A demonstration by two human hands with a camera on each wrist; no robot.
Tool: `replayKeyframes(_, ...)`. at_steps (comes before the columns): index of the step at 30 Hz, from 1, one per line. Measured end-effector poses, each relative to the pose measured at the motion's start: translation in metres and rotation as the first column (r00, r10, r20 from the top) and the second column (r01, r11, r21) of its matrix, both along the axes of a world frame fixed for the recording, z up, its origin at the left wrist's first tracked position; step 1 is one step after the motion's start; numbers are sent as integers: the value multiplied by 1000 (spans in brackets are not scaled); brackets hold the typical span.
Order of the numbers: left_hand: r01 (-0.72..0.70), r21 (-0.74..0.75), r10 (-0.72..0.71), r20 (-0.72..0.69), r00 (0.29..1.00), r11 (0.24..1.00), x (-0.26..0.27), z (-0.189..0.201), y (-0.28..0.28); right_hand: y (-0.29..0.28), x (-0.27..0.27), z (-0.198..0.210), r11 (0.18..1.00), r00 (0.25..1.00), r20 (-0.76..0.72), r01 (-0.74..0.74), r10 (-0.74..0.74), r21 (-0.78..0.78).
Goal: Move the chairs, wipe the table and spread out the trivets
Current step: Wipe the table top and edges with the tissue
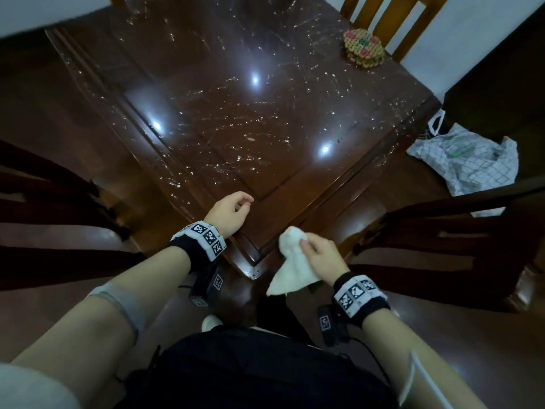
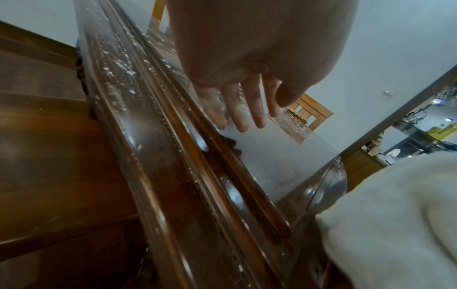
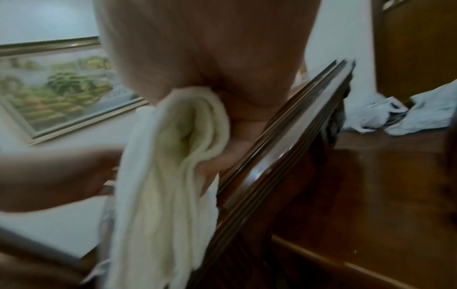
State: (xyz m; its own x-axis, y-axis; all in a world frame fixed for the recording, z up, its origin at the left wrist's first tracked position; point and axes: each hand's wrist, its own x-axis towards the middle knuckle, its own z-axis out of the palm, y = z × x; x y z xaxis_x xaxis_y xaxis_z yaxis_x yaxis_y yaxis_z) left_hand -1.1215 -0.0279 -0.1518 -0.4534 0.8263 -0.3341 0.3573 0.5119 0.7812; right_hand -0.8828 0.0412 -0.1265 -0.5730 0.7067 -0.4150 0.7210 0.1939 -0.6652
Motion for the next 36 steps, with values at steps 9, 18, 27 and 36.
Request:
replayKeyframes(9,94,-64,-102,-129,986,994,0,8,69,145,29,31,872,908,145,317,-392,374)
replayKeyframes(18,56,-10,-57,-160,986,998,15,9,174,281,-19,16,973,937,347,-39,-43,225)
replayKeyframes(27,92,-32,-95,-131,987,995,32,3,250,289,-26,-43,860,867,337,-455,368,232)
replayKeyframes(36,217,-77,-230,-324,918,973,41,5,308,402,-10,28,913,964,-103,266,-246,308)
